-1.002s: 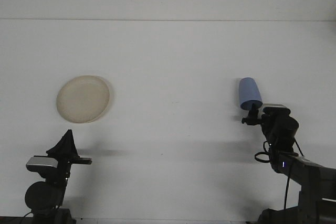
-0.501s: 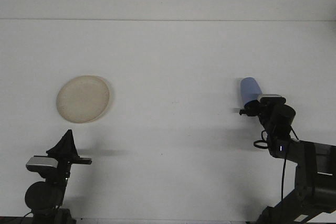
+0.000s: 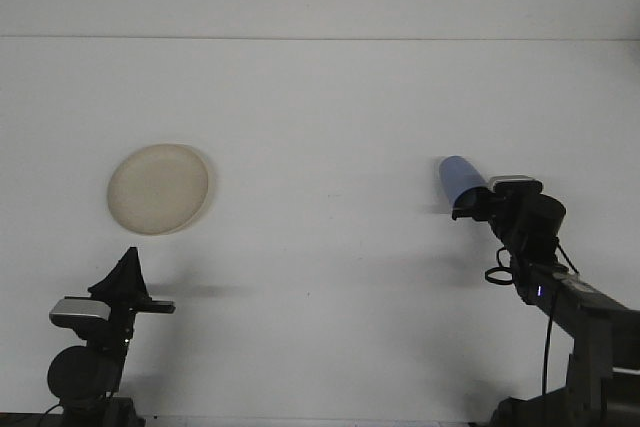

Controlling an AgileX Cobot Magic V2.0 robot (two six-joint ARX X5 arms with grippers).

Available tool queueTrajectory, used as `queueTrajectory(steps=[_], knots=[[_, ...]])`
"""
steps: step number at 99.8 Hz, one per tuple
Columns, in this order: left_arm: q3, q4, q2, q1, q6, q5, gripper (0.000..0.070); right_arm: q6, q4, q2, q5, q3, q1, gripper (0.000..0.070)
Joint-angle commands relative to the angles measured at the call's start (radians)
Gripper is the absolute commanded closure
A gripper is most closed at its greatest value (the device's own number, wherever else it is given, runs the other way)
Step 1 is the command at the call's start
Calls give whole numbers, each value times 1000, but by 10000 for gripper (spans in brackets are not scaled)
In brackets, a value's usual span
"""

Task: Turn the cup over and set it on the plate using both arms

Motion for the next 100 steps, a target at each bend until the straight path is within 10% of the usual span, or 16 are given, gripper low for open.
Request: queueTrajectory(steps=[1,45,100], knots=[[-19,14,-2,1,13,5,689,12,-71,-71,3,2,18,700],[-19,14,-2,1,13,5,689,152,-869,-621,216,180,303,700],[-19,14,-2,1,13,5,689,277,-1500,-232,257,787,662,700]])
